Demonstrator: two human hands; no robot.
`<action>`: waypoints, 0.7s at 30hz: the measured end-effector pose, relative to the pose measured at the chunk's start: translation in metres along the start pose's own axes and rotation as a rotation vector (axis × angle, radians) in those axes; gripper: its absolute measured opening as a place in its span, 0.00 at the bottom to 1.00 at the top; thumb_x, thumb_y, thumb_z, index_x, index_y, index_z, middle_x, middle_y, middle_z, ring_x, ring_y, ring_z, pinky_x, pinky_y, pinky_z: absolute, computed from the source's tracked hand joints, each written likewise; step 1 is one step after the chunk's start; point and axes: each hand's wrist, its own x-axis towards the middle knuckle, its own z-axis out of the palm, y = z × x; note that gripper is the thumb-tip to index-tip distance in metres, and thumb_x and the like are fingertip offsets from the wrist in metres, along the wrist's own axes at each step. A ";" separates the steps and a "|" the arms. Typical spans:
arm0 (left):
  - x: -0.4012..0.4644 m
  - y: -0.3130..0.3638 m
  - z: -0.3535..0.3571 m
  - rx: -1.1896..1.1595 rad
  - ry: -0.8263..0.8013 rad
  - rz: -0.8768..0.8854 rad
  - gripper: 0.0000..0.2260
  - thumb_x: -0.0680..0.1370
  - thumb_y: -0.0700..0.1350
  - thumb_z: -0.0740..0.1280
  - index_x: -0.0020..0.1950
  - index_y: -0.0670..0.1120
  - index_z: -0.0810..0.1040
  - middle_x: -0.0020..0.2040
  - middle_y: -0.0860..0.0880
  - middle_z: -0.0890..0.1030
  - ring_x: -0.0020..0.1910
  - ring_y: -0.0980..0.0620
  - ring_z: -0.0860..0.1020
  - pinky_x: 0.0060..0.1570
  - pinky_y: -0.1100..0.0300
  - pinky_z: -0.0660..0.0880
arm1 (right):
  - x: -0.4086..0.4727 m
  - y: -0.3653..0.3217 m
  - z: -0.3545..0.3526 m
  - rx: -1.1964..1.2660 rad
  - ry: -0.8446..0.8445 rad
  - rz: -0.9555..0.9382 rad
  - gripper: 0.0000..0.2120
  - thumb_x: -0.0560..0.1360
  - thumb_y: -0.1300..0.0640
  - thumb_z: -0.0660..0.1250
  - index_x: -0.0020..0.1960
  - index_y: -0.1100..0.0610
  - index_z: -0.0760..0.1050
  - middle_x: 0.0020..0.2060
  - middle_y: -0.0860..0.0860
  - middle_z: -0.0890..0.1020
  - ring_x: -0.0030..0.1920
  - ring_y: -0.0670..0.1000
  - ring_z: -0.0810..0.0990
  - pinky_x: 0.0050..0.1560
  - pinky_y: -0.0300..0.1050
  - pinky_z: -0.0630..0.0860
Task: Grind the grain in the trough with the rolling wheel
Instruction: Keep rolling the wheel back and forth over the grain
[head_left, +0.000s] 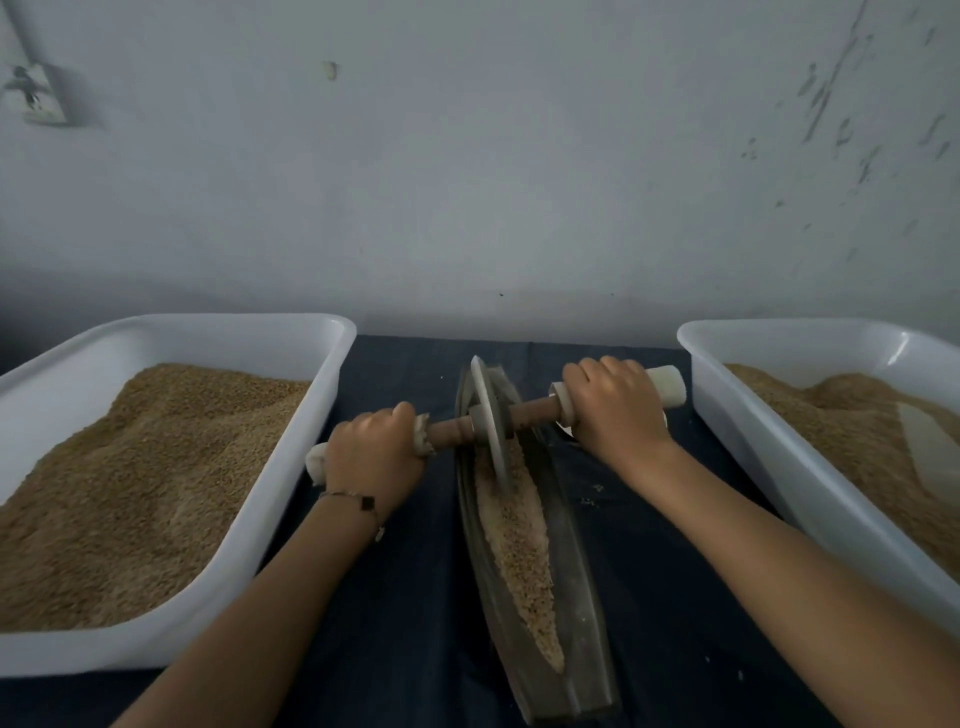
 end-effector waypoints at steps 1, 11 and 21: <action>-0.002 -0.001 -0.001 0.018 -0.020 -0.001 0.13 0.72 0.46 0.69 0.35 0.49 0.65 0.33 0.49 0.77 0.29 0.50 0.70 0.32 0.59 0.59 | -0.005 -0.001 -0.003 0.014 -0.004 0.006 0.14 0.58 0.65 0.78 0.35 0.59 0.73 0.30 0.55 0.77 0.30 0.57 0.76 0.32 0.47 0.69; -0.070 0.027 -0.078 0.018 -0.107 0.245 0.18 0.57 0.46 0.78 0.31 0.51 0.68 0.25 0.55 0.70 0.22 0.56 0.67 0.25 0.62 0.64 | -0.099 0.001 -0.066 0.244 -0.073 0.046 0.17 0.54 0.65 0.79 0.36 0.54 0.74 0.31 0.48 0.76 0.29 0.50 0.73 0.30 0.40 0.64; -0.045 0.018 -0.048 0.070 -0.133 0.194 0.14 0.64 0.49 0.75 0.33 0.51 0.69 0.28 0.56 0.72 0.26 0.56 0.71 0.27 0.63 0.64 | -0.073 0.002 -0.043 0.171 -0.130 0.046 0.15 0.55 0.62 0.79 0.36 0.56 0.75 0.30 0.51 0.78 0.29 0.54 0.75 0.29 0.45 0.68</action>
